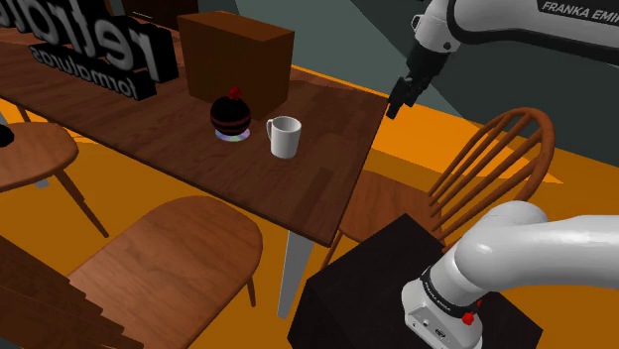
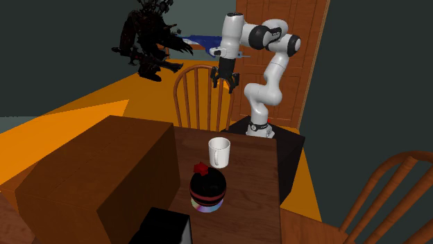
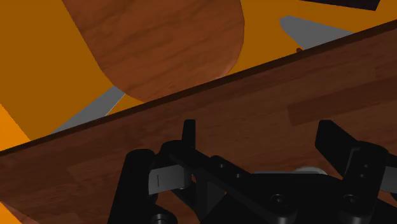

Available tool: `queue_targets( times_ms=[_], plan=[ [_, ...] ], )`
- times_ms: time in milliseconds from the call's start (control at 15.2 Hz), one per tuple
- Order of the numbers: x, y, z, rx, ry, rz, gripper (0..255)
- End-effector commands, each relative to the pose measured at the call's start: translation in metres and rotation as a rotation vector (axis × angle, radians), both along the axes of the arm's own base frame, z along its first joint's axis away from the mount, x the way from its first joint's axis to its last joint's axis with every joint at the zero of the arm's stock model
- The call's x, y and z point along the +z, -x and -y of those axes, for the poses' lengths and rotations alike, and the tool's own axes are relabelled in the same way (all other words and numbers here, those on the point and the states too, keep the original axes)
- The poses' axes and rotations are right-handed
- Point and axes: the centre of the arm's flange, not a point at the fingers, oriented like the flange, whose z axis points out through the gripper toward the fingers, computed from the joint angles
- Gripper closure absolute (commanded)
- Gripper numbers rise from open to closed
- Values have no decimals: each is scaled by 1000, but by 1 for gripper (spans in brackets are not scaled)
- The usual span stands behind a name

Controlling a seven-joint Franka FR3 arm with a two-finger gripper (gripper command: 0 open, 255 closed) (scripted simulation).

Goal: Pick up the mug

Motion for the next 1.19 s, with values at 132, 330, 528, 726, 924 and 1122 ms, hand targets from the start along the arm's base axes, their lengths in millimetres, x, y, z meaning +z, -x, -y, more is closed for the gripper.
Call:
queue_targets(
  times_ms=[132,330,528,726,924,1122],
  plan=[
    [-10,-22,-10,2,-14,-7,0],
    [-25,-55,-25,6,-34,-17,0],
    [-40,-87,-41,9,-55,-26,0],
    [-56,-120,-57,13,-75,-36,0],
    [-71,-152,-74,16,-96,-46,0],
    [-86,-184,-91,20,-117,-56,0]
  ],
)
